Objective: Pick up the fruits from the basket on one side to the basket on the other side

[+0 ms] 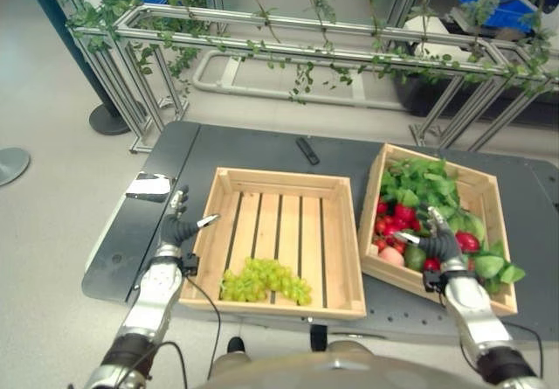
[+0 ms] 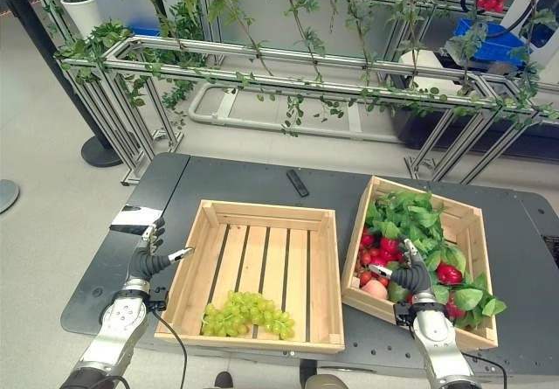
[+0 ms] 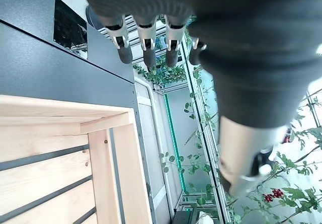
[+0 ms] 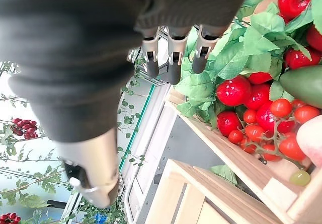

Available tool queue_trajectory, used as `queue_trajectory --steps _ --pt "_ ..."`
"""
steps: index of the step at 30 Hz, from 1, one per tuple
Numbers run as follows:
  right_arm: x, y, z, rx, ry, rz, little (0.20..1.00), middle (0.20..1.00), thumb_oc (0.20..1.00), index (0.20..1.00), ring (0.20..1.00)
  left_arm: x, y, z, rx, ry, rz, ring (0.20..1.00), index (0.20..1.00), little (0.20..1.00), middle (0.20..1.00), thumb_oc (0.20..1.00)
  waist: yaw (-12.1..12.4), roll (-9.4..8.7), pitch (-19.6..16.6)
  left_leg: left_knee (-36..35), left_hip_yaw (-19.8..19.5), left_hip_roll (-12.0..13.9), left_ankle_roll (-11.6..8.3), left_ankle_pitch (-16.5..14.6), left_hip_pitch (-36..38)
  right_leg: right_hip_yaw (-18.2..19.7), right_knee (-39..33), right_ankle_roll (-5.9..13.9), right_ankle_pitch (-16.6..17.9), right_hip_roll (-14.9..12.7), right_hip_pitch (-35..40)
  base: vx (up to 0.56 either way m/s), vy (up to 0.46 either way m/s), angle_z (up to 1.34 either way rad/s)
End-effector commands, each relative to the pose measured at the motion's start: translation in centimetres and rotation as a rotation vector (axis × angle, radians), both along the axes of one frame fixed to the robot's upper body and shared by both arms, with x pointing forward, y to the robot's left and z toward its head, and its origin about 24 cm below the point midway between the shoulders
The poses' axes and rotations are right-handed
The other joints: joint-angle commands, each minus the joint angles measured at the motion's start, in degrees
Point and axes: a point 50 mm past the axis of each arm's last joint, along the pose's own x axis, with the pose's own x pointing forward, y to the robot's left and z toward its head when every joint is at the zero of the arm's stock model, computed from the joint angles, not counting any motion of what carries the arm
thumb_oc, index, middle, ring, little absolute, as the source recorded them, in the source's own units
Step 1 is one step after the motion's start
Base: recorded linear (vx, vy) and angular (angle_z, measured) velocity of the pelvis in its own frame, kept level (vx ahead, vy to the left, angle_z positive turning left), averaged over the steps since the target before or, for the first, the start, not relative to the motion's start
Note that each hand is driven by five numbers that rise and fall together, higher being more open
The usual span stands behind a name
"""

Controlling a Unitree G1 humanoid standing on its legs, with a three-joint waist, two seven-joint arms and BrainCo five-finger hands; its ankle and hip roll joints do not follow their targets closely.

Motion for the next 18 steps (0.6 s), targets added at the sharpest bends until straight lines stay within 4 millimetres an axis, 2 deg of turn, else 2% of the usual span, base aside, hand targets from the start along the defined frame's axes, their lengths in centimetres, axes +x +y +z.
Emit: queue_trajectory --steps 1,12,17,18 --pt "1.2 -0.2 1.5 0.019 -0.104 -0.029 1.0 1.0 1.0 1.0 1.0 1.1 0.9 1.8 0.017 -0.099 0.014 1.0 1.0 1.0 1.0 1.0 0.3 -1.6 -0.7 6.7 -1.7 1.9 -0.55 -3.6 -3.7 0.8 6.3 5.52 -5.0 -3.9 -2.6 0.0 0.0 0.0" --pt "1.2 -0.9 2.2 -0.005 -0.111 -0.016 1.0 1.0 1.0 1.0 1.0 1.1 1.3 1.8 0.029 -0.084 0.011 1.0 1.0 1.0 1.0 1.0 0.7 -2.15 0.3 7.4 -2.3 1.9 -0.7 -3.6 -5.0 0.2 7.0 5.55 -5.2 -3.9 -3.3 0.0 -0.002 0.02" --pt "2.2 -0.7 2.9 -0.061 -0.106 0.059 1.0 1.0 1.0 1.0 1.0 1.6 1.5 2.4 0.046 -0.098 -0.003 1.0 1.0 1.0 1.0 1.0 1.5 -2.79 1.5 7.9 -3.1 1.9 -0.85 -3.2 -6.8 -0.3 7.8 5.51 -5.3 -3.9 -4.7 0.0 -0.019 0.1" --pt "3.0 -0.4 3.9 -0.103 -0.114 0.13 1.0 1.0 1.0 1.0 1.0 1.8 1.6 2.9 0.057 -0.111 -0.018 1.0 1.0 1.0 1.0 1.0 1.9 -3.19 2.2 8.2 -3.7 2.0 -0.97 -3.0 -7.9 -0.8 8.3 5.42 -5.4 -3.9 -5.3 -0.01 -0.034 0.08"
